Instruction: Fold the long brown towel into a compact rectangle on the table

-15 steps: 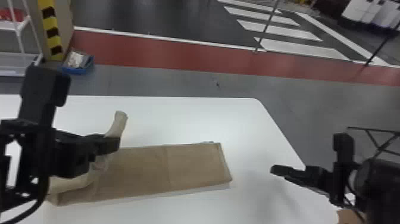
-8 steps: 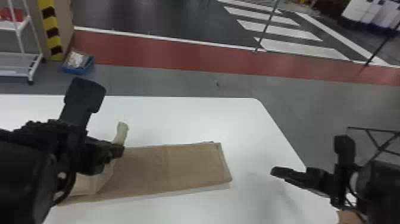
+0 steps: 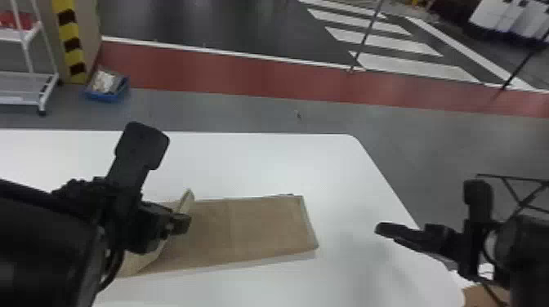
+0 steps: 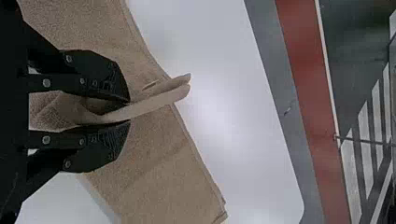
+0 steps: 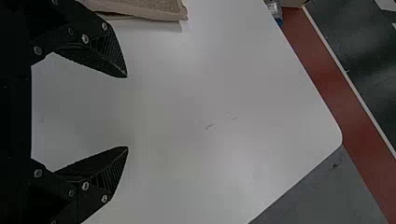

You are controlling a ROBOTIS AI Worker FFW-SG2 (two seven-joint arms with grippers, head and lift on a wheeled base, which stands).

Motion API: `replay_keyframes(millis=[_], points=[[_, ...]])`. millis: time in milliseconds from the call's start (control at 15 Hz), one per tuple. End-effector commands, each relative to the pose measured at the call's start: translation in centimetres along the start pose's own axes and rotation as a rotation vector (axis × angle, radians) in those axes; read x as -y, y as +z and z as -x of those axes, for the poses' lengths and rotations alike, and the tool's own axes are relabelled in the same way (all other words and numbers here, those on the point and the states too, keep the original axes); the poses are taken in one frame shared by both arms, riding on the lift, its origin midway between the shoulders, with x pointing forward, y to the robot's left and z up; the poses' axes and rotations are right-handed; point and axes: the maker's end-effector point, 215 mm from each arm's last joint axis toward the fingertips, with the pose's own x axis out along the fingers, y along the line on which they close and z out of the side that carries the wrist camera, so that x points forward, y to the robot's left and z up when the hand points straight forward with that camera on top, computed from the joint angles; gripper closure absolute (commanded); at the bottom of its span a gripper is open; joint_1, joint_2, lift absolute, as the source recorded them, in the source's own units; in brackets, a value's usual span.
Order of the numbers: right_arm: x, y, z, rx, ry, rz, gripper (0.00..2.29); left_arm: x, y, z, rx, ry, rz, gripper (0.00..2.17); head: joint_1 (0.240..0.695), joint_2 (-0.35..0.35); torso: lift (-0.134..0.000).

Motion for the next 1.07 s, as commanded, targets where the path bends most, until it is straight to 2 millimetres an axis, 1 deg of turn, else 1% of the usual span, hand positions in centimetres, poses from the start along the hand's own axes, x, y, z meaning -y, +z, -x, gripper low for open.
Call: replay_keyframes(millis=[0, 133, 200, 267, 333, 467, 533, 600, 667, 733, 800, 867, 933, 1000], points=[[-0.4, 0.2, 0.0, 0.003, 0.010, 0.002, 0.39, 1.3, -0.4, 0.0, -0.006, -0.019, -0.010, 0.03, 0.695, -0.350, -0.125], [-1.0, 0.7, 0.2, 0.016, 0.020, 0.011, 0.39, 1.7, -0.2, 0.3, 0.005, -0.027, -0.011, 0.04, 0.695, -0.350, -0.125], [-1.9, 1.0, 0.3, 0.027, 0.040, 0.018, 0.39, 1.7, -0.2, 0.6, 0.013, -0.028, -0.007, 0.04, 0.695, -0.350, -0.125], [-2.8, 1.3, 0.5, 0.040, 0.057, 0.031, 0.39, 1.2, -0.1, 1.1, 0.026, -0.022, 0.008, 0.04, 0.695, -0.350, -0.125], [-4.8, 1.7, 0.6, 0.059, 0.086, 0.054, 0.39, 0.4, -0.5, 1.9, 0.039, -0.034, 0.050, 0.04, 0.695, -0.350, -0.125], [-9.4, 1.8, 0.2, 0.081, 0.157, 0.099, 0.40, -2.6, -2.3, 3.5, 0.060, -0.052, 0.161, 0.04, 0.695, -0.350, -0.125], [-12.2, 1.5, -0.4, 0.084, 0.198, 0.117, 0.39, -4.8, -1.1, 4.4, 0.143, -0.052, 0.181, 0.04, 0.695, -0.350, -0.125], [-14.9, 0.9, -1.2, 0.075, 0.240, 0.125, 0.39, -7.7, -1.3, 5.4, 0.177, -0.043, 0.242, 0.04, 0.695, -0.350, -0.125], [-17.3, 0.1, -2.0, 0.065, 0.281, 0.126, 0.39, -9.3, -2.0, 6.1, 0.190, -0.046, 0.295, 0.04, 0.695, -0.350, -0.125], [-19.8, -1.0, -2.9, 0.045, 0.324, 0.127, 0.40, -11.0, -3.2, 6.8, 0.201, -0.049, 0.354, 0.04, 0.695, -0.347, -0.125], [-22.2, -2.3, -3.7, 0.022, 0.359, 0.132, 0.40, -13.0, -4.1, 7.6, 0.225, -0.044, 0.404, 0.04, 0.695, -0.291, -0.125], [-23.6, -3.0, -4.1, 0.006, 0.374, 0.152, 0.40, -14.0, -5.1, 8.0, 0.228, -0.046, 0.440, 0.04, 0.695, -0.181, -0.125], [-25.0, -3.8, -4.5, -0.018, 0.390, 0.179, 0.40, -15.3, -6.1, 8.5, 0.237, -0.033, 0.467, 0.04, 0.695, -0.130, -0.125], [-26.0, -4.9, -5.0, -0.044, 0.396, 0.201, 0.40, -15.9, -6.8, 8.7, 0.241, -0.030, 0.480, 0.04, 0.695, -0.092, -0.125]])
